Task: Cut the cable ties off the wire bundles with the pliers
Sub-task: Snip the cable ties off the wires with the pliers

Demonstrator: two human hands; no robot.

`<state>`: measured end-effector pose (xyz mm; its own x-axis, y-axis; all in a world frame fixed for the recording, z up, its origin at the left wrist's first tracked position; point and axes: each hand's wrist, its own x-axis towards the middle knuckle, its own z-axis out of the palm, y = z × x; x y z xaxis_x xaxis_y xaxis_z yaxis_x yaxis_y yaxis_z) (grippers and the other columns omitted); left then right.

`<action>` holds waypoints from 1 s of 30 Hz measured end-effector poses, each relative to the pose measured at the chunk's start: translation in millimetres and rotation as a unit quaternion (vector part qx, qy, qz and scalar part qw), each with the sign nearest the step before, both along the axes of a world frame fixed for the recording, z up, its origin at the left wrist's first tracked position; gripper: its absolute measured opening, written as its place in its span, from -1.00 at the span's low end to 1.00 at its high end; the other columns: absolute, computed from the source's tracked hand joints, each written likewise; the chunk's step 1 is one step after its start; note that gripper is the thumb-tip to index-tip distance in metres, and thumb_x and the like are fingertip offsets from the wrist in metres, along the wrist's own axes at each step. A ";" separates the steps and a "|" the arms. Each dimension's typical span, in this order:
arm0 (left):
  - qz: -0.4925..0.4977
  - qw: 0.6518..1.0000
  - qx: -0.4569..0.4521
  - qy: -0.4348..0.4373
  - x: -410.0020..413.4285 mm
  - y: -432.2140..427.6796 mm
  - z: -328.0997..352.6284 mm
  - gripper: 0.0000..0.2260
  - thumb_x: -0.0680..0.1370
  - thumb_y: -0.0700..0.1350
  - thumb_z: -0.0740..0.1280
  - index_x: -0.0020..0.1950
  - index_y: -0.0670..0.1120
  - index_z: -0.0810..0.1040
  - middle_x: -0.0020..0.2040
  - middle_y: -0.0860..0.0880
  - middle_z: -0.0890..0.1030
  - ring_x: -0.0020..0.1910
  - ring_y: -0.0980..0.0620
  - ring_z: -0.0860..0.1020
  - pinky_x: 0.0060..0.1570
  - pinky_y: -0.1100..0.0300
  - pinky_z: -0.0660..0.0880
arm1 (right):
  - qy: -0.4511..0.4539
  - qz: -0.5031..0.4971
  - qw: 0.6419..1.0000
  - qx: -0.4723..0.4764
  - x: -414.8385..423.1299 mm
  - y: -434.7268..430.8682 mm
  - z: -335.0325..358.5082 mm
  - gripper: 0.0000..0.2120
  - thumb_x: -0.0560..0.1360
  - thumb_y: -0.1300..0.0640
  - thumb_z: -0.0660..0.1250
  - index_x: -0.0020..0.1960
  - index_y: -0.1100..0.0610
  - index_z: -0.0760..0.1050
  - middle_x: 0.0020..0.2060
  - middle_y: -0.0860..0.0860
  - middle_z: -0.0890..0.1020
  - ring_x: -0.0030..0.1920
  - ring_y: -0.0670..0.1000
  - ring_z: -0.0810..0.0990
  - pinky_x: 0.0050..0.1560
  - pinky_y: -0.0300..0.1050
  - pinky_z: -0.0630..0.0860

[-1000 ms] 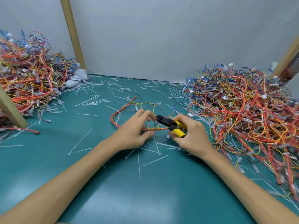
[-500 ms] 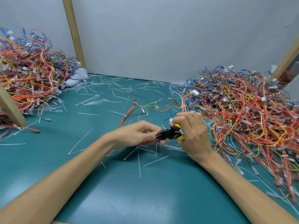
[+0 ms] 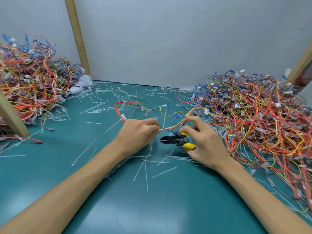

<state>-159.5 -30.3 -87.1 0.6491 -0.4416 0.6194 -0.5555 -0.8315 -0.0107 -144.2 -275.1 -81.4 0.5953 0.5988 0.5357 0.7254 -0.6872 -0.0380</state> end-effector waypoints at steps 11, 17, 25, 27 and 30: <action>0.005 0.998 -0.015 0.058 5.8 -7.5 -15.7 -0.81 0.59 0.00 0.31 0.00 -0.03 0.70 0.01 0.10 0.67 -0.07 -0.04 0.59 -0.16 0.10 0.35 | 0.082 -0.130 0.986 -0.063 4.5 -13.0 16.1 -0.67 0.38 -0.33 0.34 -0.16 -0.08 0.44 -0.33 -0.11 0.53 -0.16 0.09 0.59 -0.25 -0.08 0.43; -0.004 0.994 -0.058 0.088 7.9 -7.2 -18.4 -0.80 0.59 0.00 0.30 0.03 -0.04 0.70 0.02 0.11 0.67 -0.04 -0.06 0.56 -0.09 0.04 0.40 | 0.116 -0.178 0.962 -0.170 1.1 7.2 12.0 -0.59 0.42 -0.37 0.23 -0.03 -0.04 0.48 -0.14 0.00 0.60 0.00 0.16 0.58 -0.21 -0.07 0.29; -0.034 0.998 -0.034 0.027 4.1 -9.8 -15.4 -0.86 0.54 -0.12 0.40 -0.14 -0.14 0.71 -0.18 0.01 0.67 -0.20 -0.12 0.55 -0.25 0.06 0.49 | 0.096 -0.251 0.950 -0.158 14.8 11.7 32.0 -0.64 0.46 -0.30 0.27 -0.14 -0.01 0.31 -0.22 0.03 0.41 -0.02 0.20 0.58 -0.19 -0.06 0.30; -0.041 0.999 -0.021 0.007 3.6 -10.4 -14.3 -0.85 0.54 -0.12 0.39 -0.15 -0.13 0.71 -0.20 0.02 0.67 -0.22 -0.11 0.55 -0.28 0.08 0.49 | 0.102 -0.240 0.950 -0.170 18.4 11.5 39.1 -0.64 0.45 -0.30 0.27 -0.13 -0.02 0.32 -0.17 0.03 0.49 -0.01 0.18 0.57 -0.19 -0.07 0.31; -0.044 0.999 0.001 -0.017 2.7 -11.9 -13.0 -0.87 0.53 -0.13 0.40 -0.17 -0.13 0.70 -0.21 0.02 0.66 -0.24 -0.09 0.55 -0.30 0.10 0.49 | 0.095 -0.222 0.946 -0.217 19.2 13.1 46.6 -0.68 0.44 -0.25 0.28 -0.13 -0.01 0.33 -0.13 0.02 0.51 -0.11 0.15 0.50 -0.22 -0.09 0.28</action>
